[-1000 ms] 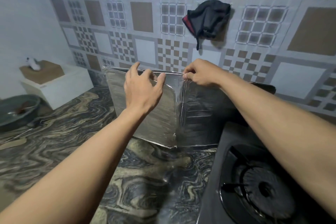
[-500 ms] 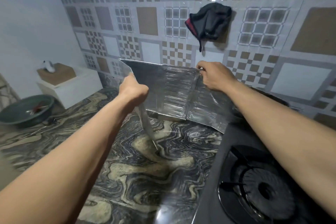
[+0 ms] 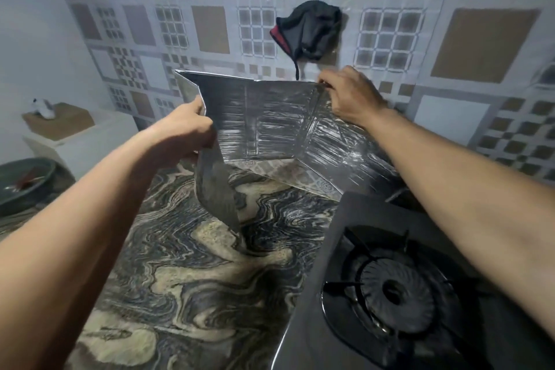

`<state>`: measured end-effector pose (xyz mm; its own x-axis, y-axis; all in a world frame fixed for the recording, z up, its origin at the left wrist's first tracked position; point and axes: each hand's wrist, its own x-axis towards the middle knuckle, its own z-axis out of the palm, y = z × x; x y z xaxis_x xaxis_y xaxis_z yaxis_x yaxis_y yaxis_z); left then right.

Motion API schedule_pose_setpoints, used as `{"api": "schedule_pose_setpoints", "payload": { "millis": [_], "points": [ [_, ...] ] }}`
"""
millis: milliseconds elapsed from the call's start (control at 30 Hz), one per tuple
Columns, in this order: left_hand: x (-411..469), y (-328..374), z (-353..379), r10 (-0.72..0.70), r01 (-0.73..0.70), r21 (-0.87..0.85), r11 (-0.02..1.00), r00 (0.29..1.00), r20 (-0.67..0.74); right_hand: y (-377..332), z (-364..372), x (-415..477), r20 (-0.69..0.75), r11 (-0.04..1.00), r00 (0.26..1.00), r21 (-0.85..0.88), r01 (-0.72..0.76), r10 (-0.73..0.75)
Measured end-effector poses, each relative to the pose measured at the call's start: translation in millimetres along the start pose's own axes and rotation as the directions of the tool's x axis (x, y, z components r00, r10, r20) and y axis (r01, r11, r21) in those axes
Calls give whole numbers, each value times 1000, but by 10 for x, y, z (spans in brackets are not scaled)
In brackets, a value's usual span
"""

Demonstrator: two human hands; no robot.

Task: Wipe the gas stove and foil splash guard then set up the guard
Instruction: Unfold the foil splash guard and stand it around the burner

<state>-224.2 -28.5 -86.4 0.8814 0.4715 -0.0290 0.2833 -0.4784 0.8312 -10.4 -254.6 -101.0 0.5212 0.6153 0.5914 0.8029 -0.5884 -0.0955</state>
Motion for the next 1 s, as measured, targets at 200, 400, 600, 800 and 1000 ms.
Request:
{"api": "schedule_pose_setpoints", "payload": {
  "millis": [200,400,600,800,1000],
  "points": [
    [-123,-72,-1,-72,74,-23,997,996,53,82,123,48,110,997,991,21,-80,77],
    [-212,-1,36,-69,71,-68,995,997,29,86,281,108,-214,998,976,-53,16,-27],
    [-329,58,38,-112,112,18,994,994,-10,66,314,31,-90,991,987,18,133,-131],
    [-394,-19,18,-205,188,151,970,972,110,253,203,-11,318,986,934,-6,-169,162],
    [-330,-53,224,-225,164,237,958,939,260,574,-257,-284,498,923,789,-313,-225,361]
  ]
}}
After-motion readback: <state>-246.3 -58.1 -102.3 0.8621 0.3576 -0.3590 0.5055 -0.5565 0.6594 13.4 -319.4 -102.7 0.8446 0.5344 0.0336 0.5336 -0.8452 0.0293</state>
